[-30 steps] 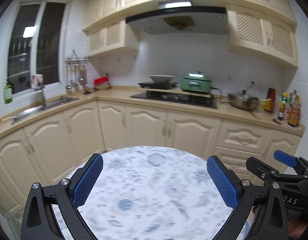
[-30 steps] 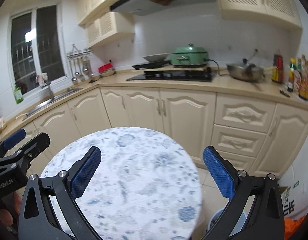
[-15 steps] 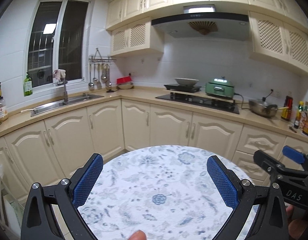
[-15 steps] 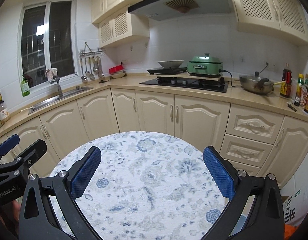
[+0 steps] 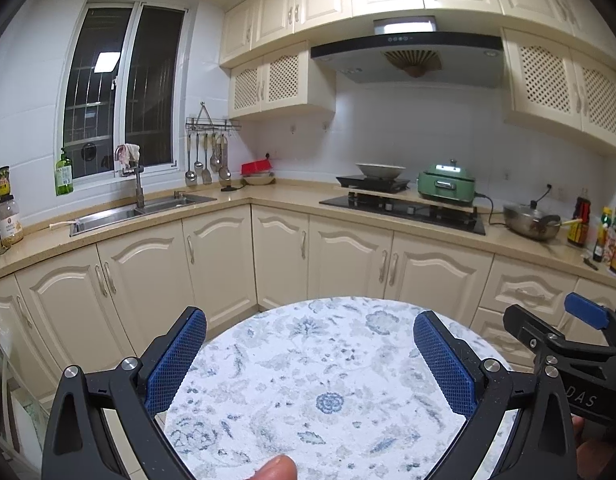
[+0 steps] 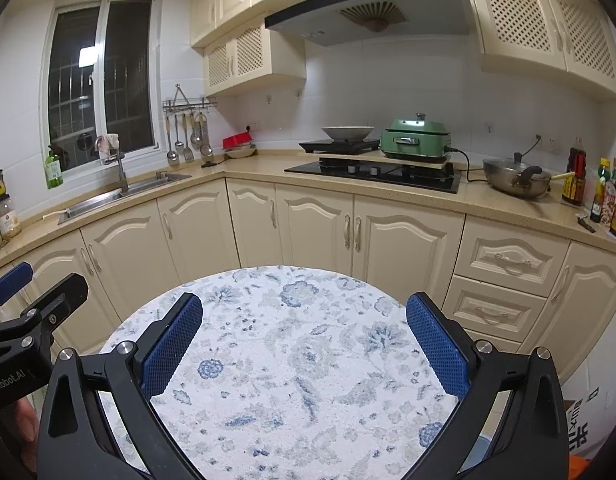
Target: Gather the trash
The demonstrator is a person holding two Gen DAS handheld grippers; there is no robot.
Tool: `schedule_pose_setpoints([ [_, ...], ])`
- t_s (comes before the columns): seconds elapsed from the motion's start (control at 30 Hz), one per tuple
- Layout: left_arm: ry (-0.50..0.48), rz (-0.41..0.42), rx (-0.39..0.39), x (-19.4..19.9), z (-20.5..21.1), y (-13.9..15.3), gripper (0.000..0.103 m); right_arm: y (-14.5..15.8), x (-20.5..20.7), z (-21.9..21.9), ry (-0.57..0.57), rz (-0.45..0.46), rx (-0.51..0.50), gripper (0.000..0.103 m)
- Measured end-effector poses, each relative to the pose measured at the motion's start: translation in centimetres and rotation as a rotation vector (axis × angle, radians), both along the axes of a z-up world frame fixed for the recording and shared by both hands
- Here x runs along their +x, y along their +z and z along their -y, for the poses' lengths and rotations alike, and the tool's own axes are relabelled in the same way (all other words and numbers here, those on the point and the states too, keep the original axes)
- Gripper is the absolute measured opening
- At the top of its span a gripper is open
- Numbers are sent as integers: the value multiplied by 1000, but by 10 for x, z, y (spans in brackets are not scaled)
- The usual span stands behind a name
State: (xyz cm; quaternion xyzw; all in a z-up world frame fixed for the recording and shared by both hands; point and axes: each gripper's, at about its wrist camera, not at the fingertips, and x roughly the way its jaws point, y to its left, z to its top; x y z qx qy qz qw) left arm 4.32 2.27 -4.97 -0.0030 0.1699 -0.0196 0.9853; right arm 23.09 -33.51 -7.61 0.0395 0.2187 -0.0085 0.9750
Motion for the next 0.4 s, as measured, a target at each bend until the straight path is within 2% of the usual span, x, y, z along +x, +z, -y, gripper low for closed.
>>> schedule_pose_setpoints([
  [0.4, -14, 26, 10, 6, 2, -12, 102, 0, 2, -5, 12, 2, -5, 103],
])
